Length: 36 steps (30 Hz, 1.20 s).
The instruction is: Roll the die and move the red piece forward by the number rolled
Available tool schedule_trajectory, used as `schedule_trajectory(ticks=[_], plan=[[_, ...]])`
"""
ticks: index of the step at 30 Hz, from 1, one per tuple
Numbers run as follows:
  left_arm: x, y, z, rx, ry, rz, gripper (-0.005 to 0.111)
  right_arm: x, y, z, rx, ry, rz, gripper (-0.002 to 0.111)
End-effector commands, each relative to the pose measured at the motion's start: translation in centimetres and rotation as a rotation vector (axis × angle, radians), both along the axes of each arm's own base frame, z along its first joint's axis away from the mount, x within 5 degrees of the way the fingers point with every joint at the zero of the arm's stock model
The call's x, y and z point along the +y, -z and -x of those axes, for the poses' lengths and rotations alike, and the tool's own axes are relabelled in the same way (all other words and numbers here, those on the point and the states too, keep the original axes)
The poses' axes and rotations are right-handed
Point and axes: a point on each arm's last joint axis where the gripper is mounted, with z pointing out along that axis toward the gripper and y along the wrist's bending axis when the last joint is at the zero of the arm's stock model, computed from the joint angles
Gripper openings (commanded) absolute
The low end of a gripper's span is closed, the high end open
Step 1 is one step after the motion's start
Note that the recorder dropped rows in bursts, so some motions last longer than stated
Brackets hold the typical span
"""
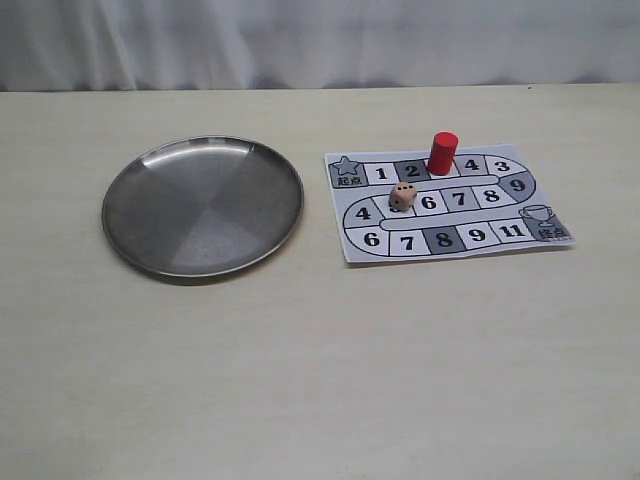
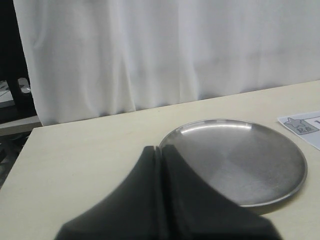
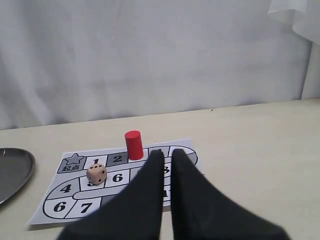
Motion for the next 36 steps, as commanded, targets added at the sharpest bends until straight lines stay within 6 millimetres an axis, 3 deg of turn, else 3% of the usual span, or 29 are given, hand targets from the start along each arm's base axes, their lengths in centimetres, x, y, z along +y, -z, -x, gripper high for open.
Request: schedule_trajectory(ticks=[1, 36], plan=[[-0.02, -0.03, -0.01, -0.009, 0.002, 0.006, 0.000, -0.02, 0.04, 0.04, -0.001, 0.004, -0.002, 0.004], [-0.02, -0.03, -0.01, -0.009, 0.002, 0.006, 0.000, -0.04, 0.02, 0.04, -0.002, 0.005, 0.011, 0.004]])
